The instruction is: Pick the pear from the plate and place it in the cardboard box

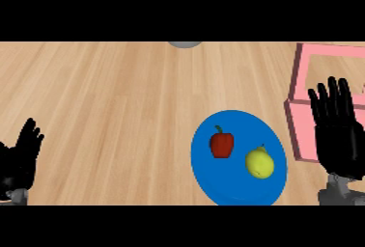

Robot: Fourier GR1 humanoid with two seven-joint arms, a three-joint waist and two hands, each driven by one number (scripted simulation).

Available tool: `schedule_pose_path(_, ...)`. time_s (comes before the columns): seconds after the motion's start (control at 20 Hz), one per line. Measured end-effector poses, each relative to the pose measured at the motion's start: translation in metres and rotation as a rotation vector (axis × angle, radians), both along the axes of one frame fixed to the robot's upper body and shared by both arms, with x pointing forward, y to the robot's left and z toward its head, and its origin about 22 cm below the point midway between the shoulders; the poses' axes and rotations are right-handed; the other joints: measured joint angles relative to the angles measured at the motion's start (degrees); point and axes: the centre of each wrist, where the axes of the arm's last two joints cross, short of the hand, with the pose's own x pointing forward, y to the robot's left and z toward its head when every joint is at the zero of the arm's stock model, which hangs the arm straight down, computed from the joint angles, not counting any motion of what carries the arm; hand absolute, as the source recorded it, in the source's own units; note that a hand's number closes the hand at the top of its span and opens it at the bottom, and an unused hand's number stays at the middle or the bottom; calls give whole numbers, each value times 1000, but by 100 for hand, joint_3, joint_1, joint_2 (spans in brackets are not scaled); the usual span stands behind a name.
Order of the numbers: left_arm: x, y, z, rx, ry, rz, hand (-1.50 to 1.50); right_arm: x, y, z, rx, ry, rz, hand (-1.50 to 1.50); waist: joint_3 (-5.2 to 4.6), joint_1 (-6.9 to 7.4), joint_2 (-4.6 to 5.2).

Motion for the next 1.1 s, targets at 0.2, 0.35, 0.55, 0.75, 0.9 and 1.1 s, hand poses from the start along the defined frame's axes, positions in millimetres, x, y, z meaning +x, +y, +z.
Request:
schedule_pose_path(0.2, 17, -10, 29, 86, -130, -181, 0, 1, -28, 23, -118, 68, -85, -150, -60, -117, 63)
schedule_pose_path(0.35, 34, -28, 57, 167, -254, -373, 0, 0, -63, 35, -315, 189, -153, -150, -110, -312, 104)
schedule_pose_path(0.55, 42, -53, 71, 205, -329, -573, 0, -10, -102, 55, -553, 390, -206, -150, -111, -333, 121)
schedule_pose_path(0.75, 45, -66, 75, 215, -363, -680, 0, -21, -109, 72, -742, 453, -155, -150, -94, -227, 124)
schedule_pose_path(0.9, 49, -74, 77, 221, -374, -719, 0, -22, -105, 87, -876, 463, -85, -150, -87, -160, 132)
schedule_pose_path(1.1, 57, -81, 76, 225, -387, -755, 0, -15, -92, 111, -1007, 509, 20, -150, -88, -77, 147)
